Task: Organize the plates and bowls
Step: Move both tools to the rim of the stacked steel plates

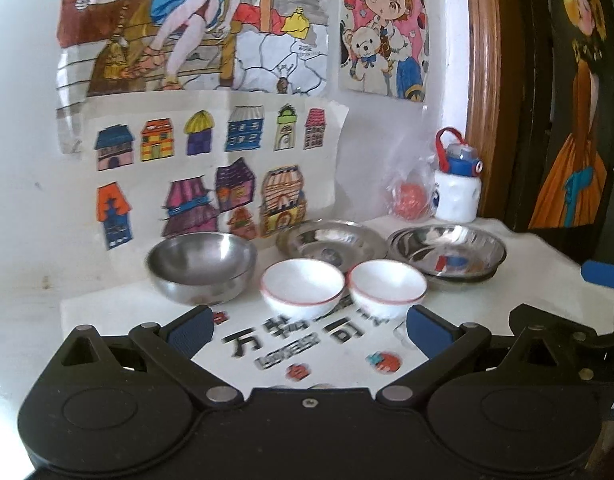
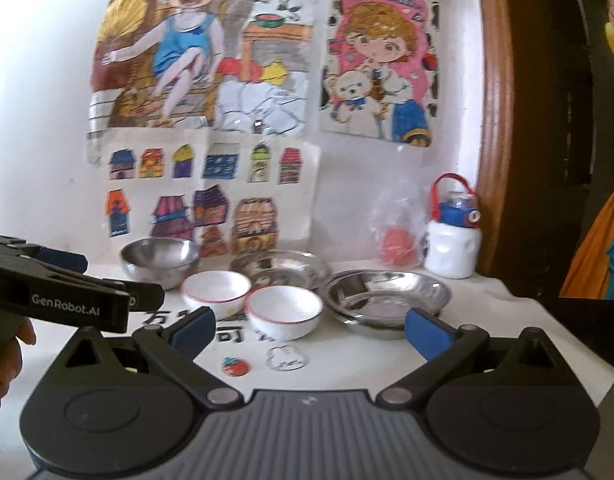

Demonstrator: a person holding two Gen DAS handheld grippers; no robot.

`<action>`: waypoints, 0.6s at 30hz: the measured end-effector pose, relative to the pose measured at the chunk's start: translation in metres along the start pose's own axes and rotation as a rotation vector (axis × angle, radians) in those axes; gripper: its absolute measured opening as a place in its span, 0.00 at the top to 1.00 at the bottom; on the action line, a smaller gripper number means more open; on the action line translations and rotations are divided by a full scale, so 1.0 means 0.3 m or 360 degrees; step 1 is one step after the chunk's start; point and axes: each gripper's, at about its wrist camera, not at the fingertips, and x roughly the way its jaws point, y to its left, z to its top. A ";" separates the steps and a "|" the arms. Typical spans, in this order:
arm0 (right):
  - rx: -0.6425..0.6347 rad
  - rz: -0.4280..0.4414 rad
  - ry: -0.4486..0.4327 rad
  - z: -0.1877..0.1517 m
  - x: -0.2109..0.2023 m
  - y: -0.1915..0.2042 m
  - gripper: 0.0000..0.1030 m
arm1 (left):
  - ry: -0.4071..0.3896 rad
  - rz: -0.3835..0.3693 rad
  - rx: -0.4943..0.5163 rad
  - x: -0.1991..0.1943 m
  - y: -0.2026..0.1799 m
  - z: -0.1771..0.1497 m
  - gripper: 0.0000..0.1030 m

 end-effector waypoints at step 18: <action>-0.0075 0.0175 0.0039 0.034 0.164 0.093 0.00 | 0.0073 0.0106 0.0056 0.102 0.157 0.037 0.01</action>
